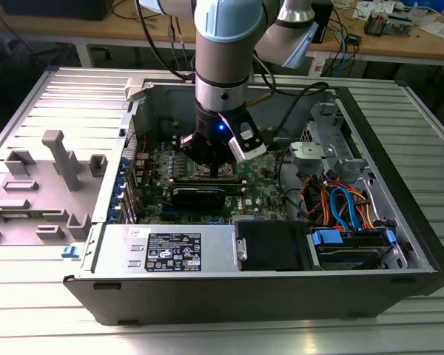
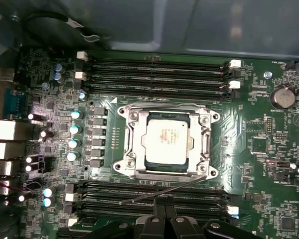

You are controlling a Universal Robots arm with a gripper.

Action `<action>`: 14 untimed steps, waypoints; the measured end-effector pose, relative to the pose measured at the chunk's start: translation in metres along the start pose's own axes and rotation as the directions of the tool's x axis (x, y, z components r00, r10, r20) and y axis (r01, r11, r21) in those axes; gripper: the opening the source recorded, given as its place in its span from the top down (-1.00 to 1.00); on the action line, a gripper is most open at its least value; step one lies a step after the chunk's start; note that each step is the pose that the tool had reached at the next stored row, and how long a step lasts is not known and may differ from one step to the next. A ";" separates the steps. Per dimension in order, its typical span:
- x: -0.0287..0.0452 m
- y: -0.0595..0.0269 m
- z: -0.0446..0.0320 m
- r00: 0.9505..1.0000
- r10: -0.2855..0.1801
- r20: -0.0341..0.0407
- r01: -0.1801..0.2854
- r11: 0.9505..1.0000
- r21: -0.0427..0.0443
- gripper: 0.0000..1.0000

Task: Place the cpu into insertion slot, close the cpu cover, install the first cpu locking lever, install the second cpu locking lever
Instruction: 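Install the second cpu locking lever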

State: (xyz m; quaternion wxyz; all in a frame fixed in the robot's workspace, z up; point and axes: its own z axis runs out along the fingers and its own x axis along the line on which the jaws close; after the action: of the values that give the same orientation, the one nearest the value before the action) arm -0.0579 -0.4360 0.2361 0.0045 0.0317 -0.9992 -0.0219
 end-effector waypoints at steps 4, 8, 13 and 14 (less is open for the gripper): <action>0.0011 0.0003 -0.0030 1.000 0.000 0.000 0.000 1.000 -0.001 0.79; 0.0100 0.0009 -0.0029 1.000 -0.002 0.001 0.002 1.000 -0.011 0.79; 0.0196 0.0014 -0.0015 1.000 -0.004 0.001 0.004 1.000 -0.025 0.79; 0.0208 0.0015 -0.0007 1.000 -0.005 0.002 0.005 1.000 -0.027 0.79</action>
State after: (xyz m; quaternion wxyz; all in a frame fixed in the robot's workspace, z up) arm -0.0787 -0.4358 0.2370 0.0042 0.0342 -0.9988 -0.0353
